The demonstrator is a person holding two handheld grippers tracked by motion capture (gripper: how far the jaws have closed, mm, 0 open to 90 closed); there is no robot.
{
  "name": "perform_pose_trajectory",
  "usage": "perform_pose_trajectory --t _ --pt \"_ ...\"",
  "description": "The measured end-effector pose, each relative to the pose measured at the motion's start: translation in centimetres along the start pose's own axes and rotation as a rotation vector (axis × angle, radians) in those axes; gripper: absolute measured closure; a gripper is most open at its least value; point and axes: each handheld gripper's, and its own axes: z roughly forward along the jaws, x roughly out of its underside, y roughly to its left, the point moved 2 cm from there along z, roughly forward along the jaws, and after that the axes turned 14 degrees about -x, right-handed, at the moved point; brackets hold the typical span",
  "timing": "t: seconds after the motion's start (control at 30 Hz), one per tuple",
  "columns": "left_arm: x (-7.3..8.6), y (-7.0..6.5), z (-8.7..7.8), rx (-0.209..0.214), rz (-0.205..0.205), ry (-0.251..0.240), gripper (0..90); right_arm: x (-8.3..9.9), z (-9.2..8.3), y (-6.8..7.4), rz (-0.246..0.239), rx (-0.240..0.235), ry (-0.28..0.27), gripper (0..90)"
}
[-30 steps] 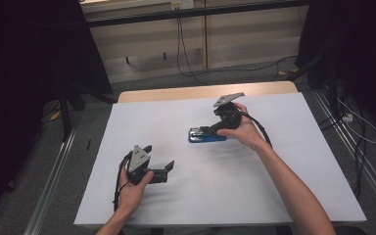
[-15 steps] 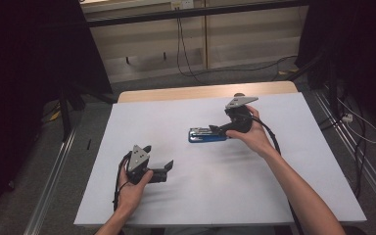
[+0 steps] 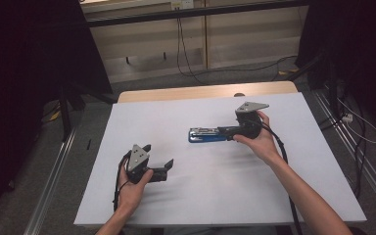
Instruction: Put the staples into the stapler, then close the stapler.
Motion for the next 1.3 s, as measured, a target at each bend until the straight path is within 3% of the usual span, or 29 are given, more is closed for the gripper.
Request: perform_pose_trajectory --t 0.5,0.57,0.7,0.97,1.07,1.3 --pt "0.1 0.5 0.2 -0.012 -0.010 0.007 3.3 1.0 -2.6 0.0 0.028 0.053 -0.061 5.7" --pt "0.1 0.5 0.1 -0.029 -0.003 0.007 3.3 1.2 -3.0 0.1 0.036 0.054 -0.069 6.1" --pt "0.1 0.4 0.2 -0.025 -0.008 0.011 3.9 1.9 -3.7 0.3 0.018 0.074 -0.071 8.4" --pt "-0.3 0.1 0.5 -0.015 -0.040 0.015 4.1 3.0 -4.9 0.6 0.052 0.077 -0.082 8.3" --pt "-0.4 0.0 0.9 -0.009 -0.034 0.019 5.4 3.4 -5.5 1.0 0.036 0.090 -0.104 13.3" --pt "-1.1 -0.2 1.8 0.019 -0.038 0.026 6.9 3.7 -6.3 1.6 0.032 0.095 -0.126 12.9"
